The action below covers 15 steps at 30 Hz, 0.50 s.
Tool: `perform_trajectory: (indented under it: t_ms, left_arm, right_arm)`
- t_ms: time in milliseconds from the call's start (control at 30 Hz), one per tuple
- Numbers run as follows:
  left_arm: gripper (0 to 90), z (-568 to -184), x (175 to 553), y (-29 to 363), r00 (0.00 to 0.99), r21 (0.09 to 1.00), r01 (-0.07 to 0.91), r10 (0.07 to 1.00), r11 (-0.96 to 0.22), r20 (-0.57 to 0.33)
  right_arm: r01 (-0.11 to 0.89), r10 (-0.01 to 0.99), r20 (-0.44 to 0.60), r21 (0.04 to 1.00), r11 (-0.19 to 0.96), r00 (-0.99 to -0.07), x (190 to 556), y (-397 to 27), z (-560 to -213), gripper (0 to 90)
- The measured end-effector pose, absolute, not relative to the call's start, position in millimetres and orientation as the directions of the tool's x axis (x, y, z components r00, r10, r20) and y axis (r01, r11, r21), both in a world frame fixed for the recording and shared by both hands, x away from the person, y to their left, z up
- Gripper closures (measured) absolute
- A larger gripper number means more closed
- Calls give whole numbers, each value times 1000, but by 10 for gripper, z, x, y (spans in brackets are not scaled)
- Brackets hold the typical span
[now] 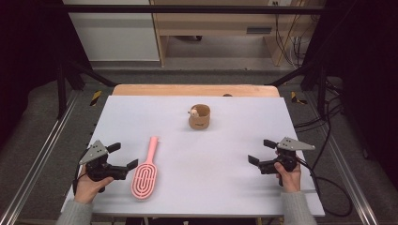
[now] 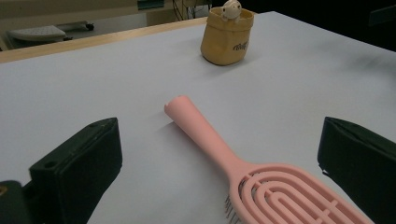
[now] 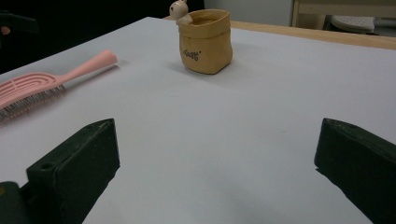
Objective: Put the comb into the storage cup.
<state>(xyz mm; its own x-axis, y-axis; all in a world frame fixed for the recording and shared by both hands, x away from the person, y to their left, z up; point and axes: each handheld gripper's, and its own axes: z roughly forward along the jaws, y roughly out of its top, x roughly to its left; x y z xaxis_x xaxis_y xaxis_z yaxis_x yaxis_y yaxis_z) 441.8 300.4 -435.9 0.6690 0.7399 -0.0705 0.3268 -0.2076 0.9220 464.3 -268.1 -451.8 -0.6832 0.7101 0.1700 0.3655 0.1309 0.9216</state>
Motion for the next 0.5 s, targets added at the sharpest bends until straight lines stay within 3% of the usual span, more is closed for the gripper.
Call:
perform_trajectory:
  t_ms: [500]
  left_arm:
    - [0,-4291,4385,2992,664,917,331,746,-225,-57]
  right_arm:
    - [368,713,167,920,136,-681,4643,-2681,-4515,4]
